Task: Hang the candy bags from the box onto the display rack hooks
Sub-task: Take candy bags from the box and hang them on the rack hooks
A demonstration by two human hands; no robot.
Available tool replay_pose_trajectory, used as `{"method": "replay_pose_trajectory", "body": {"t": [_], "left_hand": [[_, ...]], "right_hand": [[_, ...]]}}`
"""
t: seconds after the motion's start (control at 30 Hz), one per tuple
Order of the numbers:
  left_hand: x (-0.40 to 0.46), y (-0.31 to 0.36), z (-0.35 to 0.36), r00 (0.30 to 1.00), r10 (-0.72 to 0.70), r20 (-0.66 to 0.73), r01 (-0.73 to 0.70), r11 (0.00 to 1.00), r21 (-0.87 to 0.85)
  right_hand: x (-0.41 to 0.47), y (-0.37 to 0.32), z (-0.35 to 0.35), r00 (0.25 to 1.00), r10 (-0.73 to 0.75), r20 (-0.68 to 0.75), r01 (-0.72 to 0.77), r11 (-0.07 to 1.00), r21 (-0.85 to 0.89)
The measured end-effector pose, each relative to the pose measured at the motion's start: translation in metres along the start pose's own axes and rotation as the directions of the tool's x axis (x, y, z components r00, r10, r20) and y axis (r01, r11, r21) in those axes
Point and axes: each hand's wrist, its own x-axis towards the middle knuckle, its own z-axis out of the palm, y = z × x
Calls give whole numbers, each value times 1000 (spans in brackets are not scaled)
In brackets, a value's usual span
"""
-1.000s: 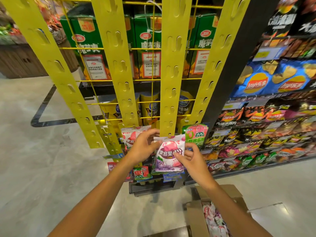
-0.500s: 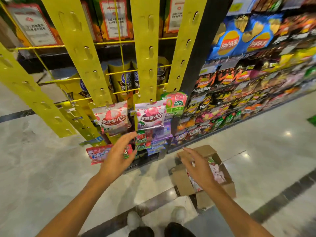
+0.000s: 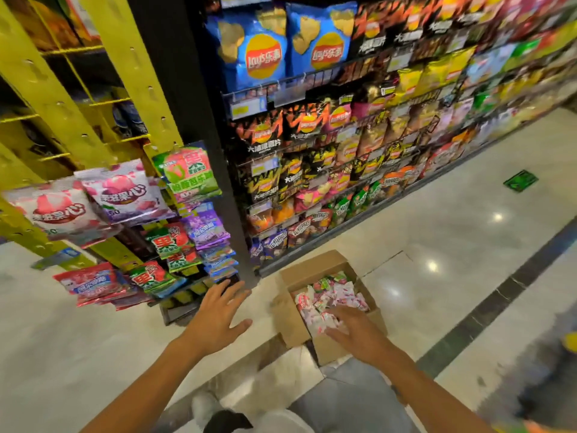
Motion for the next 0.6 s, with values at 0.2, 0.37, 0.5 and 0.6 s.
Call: {"method": "replay_pose_trajectory", "body": {"t": [0.2, 0.37, 0.5, 0.6], "left_hand": [[36, 115, 39, 990, 18, 140, -20, 1000, 12], [79, 144, 39, 993, -17, 113, 15, 1000, 19], [115, 137, 44, 979, 2, 203, -2, 1000, -2], [147, 111, 74, 952, -16, 307, 31, 999, -43]], "right_hand": [[-45, 102, -66, 995, 86, 49, -86, 996, 7], [-21, 142, -97, 980, 199, 31, -201, 975, 97], [-6, 156, -99, 962, 267, 54, -272, 950, 156], [10, 188, -91, 949, 312, 42, -315, 934, 168]]}}
